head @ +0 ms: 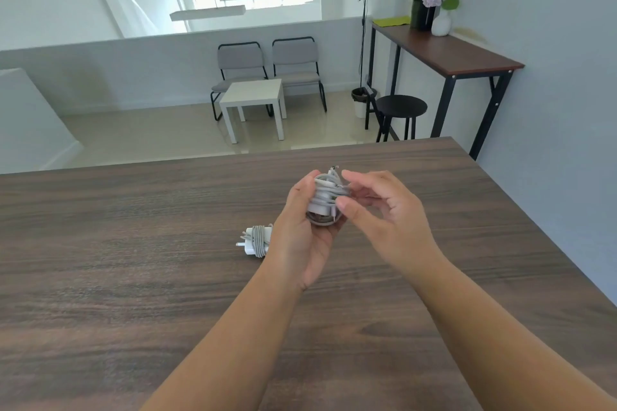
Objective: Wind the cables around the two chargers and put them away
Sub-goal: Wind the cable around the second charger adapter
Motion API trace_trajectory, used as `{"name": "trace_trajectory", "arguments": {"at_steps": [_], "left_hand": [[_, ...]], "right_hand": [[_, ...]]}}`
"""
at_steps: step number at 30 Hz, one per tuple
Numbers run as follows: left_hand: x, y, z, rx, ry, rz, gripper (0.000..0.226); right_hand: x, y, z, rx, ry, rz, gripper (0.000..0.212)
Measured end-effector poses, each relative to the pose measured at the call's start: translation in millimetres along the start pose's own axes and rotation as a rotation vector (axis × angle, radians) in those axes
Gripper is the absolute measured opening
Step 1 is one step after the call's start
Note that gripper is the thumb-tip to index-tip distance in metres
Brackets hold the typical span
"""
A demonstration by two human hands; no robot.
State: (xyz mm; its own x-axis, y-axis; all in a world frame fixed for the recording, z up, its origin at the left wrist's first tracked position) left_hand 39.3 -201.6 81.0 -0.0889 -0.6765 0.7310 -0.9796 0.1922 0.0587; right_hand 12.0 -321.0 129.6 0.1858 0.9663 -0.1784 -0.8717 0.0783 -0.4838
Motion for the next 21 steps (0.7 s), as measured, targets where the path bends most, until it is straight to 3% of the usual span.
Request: {"name": "trace_trajectory", "arguments": {"at_steps": [3,5,7,10,15,17,19,21], "left_hand": [[-25.0,-0.3,1.2,0.023,0.006,-0.105,0.039],[-39.3,2.4,-1.4,0.089,-0.151,-0.176,0.028],[-49.8,9.5,-9.8,0.207,-0.417,-0.223,0.022],[-56.1,13.9,-18.1,0.312,-0.734,-0.191,0.028],[-57.4,10.8,-3.2,0.109,-0.844,-0.054,0.057],[-60.0,6.7,-10.0,0.083,-0.903,-0.035,0.056],[-73.8,-2.9,-26.3,0.134,-1.148,-0.053,0.050],[-96.2,-15.7,-42.6,0.261,-1.544,-0.060,0.049]], "right_hand": [[17.3,4.2,-41.2,0.364,-0.247,-0.067,0.024],[45.6,17.2,-65.9,0.662,-0.426,-0.002,0.026],[74.2,29.4,-72.8,0.816,-0.568,0.114,0.030],[97.2,32.1,-72.7,0.852,-0.696,0.179,0.031],[104.9,39.2,-99.6,1.014,-0.813,0.071,0.042],[105.0,45.2,-111.9,1.070,-0.823,0.030,0.046],[102.6,48.5,-124.0,1.094,-0.792,-0.011,0.038],[101.5,50.4,-132.4,1.087,-0.734,-0.016,0.031]]}}
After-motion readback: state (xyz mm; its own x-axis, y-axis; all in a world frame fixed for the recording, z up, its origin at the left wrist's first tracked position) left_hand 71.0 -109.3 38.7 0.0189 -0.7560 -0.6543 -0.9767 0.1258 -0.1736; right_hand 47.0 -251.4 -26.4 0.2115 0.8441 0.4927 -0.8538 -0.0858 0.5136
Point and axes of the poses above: each hand's wrist, its own y-axis away from the middle knuckle, its own x-axis out of the palm, z = x × y, the point moved 9 cm from there along -y, towards the middle knuckle, and after that the axes turned 2 degrees about -z, right-handed, at the moved point
